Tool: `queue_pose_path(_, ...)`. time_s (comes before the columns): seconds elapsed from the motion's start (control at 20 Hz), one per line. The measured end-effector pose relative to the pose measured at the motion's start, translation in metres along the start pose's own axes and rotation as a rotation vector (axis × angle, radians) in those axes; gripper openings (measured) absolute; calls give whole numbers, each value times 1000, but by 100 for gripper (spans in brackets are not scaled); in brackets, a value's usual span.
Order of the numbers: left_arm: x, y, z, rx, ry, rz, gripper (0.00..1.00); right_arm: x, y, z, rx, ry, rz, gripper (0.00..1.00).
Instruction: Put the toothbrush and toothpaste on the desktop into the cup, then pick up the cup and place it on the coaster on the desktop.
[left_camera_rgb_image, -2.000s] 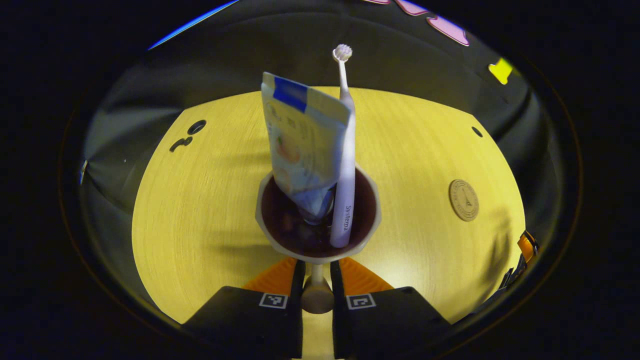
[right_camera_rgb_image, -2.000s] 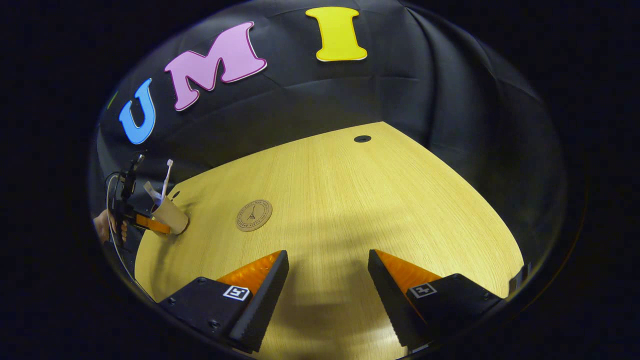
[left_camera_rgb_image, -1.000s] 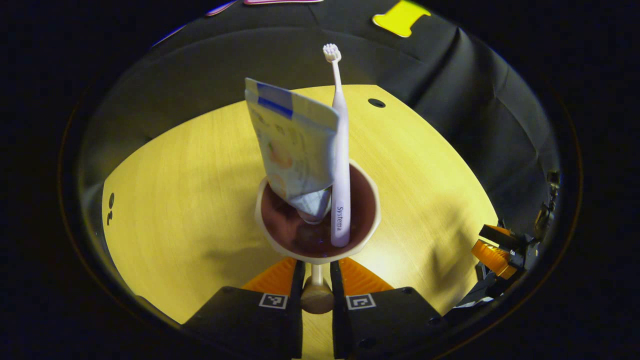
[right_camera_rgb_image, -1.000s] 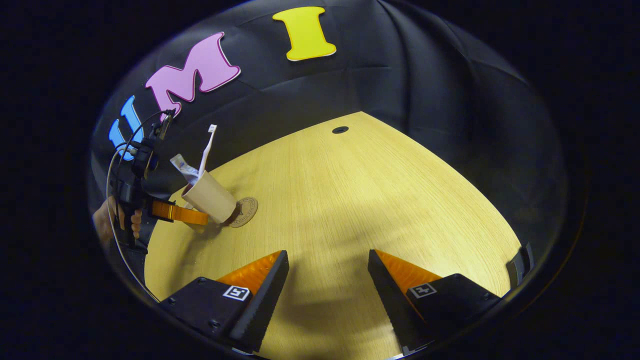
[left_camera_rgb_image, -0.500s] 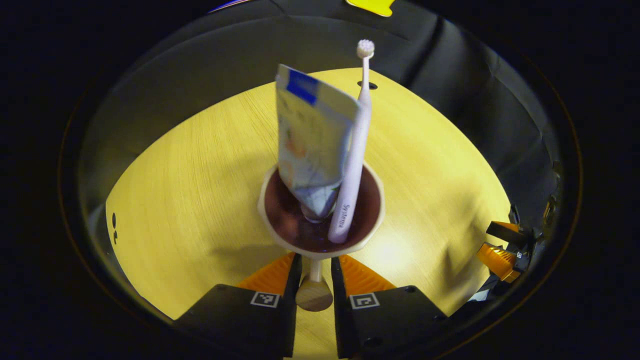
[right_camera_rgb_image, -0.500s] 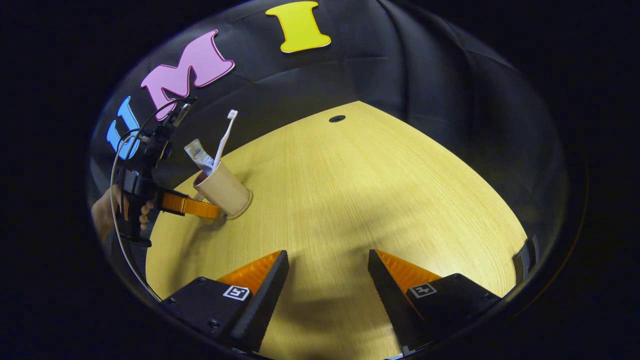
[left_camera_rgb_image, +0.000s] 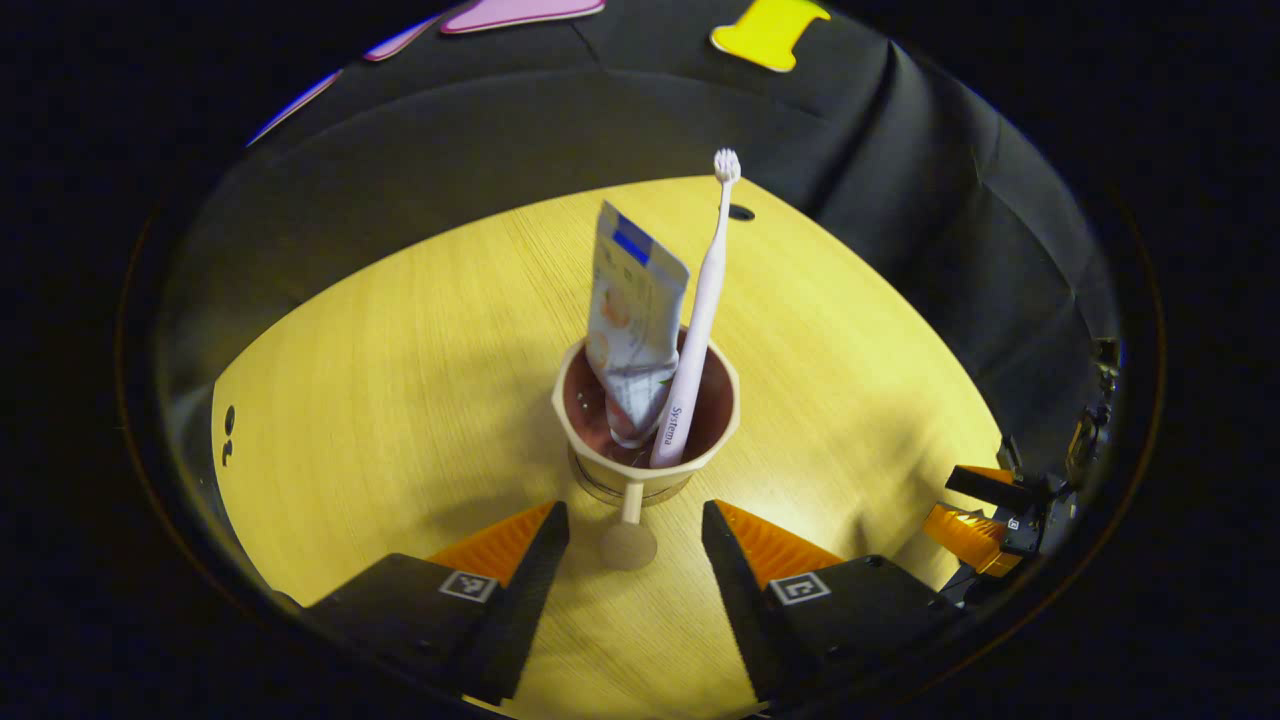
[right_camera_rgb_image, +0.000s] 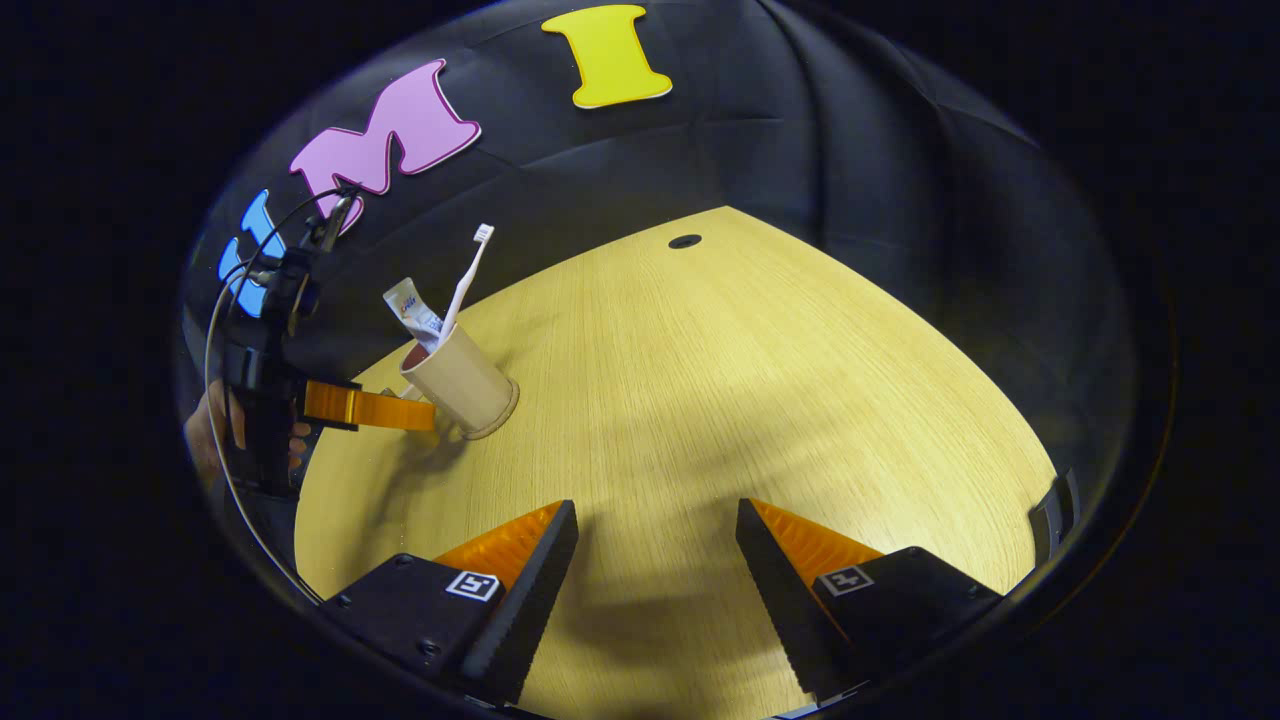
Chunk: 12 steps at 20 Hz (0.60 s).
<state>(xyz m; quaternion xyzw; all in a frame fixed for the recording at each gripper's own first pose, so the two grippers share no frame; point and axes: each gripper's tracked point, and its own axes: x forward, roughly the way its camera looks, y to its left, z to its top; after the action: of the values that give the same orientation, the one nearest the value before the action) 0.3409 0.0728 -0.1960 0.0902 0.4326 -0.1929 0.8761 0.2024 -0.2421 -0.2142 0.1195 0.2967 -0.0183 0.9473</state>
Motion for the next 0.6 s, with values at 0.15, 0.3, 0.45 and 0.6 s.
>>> queue_pose_path(0.15,-30,7,3,-29,-126,9,97,-6,7,9,2,-30,0,98)
queue_pose_path(0.3,-71,19,0,-30,-247,57,99,-17,13,21,-6,-62,-4,98)
queue_pose_path(0.45,-115,33,-12,-58,-339,121,98,-32,22,31,4,-93,-7,98)
queue_pose_path(0.6,-168,38,-28,-121,-445,156,98,-50,32,35,-7,-113,-16,98)
